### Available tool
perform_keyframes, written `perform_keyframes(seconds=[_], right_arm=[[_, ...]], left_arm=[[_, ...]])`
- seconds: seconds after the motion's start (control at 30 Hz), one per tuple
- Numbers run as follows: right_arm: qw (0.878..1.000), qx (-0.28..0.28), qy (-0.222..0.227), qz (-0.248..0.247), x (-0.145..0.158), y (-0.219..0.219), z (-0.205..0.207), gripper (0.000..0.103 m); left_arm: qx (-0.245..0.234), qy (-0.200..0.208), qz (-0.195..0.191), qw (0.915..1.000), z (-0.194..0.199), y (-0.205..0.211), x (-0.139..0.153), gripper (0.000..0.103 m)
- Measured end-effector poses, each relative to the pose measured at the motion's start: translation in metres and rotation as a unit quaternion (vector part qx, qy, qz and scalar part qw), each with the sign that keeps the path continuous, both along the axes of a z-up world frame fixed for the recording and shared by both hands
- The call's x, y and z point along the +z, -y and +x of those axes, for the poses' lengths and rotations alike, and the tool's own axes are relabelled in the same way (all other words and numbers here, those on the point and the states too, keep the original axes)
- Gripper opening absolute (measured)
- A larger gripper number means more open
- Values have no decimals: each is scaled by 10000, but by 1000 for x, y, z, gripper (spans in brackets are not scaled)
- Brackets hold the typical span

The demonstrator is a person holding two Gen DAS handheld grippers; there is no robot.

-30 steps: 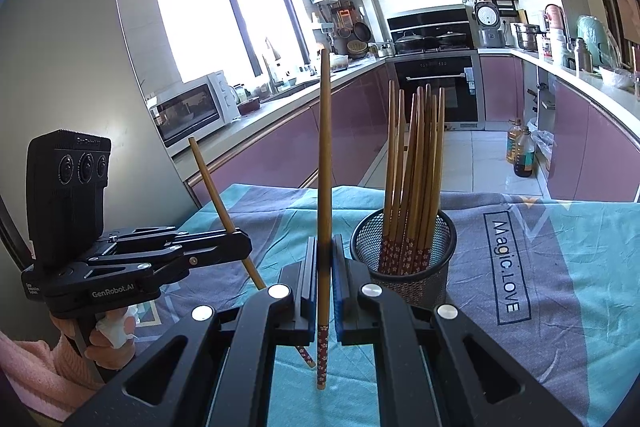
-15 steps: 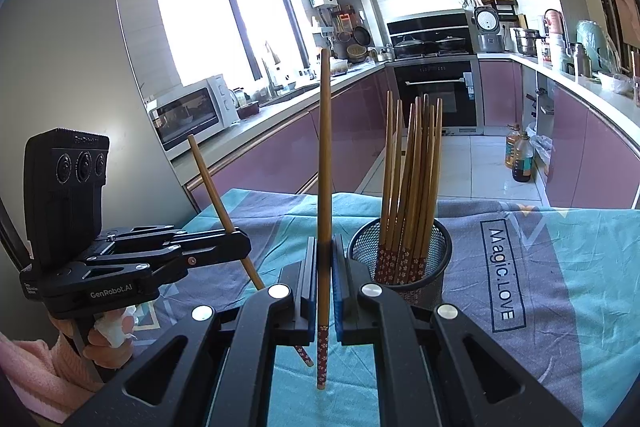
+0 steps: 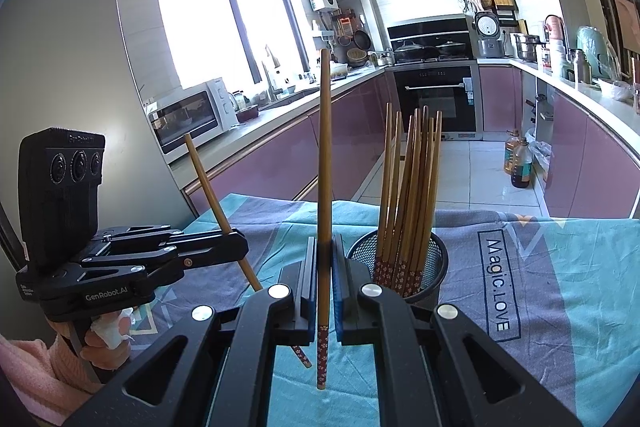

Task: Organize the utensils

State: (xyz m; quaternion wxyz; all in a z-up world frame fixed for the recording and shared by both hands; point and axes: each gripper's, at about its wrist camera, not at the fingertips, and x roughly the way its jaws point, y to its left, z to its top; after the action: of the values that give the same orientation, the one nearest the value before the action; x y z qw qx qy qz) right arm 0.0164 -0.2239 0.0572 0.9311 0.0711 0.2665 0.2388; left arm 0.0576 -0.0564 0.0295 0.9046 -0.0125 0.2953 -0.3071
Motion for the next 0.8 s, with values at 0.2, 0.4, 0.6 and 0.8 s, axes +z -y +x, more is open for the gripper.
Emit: perform_keyframes(seconds=[0.2,0.4,0.6,0.8], right_arm=[[10000,-2,30,15,2,1,1,6],[10000,-23,58,30,4,3,4,6],[10000,-16,85,44,6,4,5,6],[9999,-6,117,49,8,4,5,6]], left_arm=[[-17,57,15,10000,1,2,4,7],[-11,91,27,10000,1,3,8,7],[-40,136,0,9999,0,6,15,7],[-58,181,-7,9998,0,7,20,7]])
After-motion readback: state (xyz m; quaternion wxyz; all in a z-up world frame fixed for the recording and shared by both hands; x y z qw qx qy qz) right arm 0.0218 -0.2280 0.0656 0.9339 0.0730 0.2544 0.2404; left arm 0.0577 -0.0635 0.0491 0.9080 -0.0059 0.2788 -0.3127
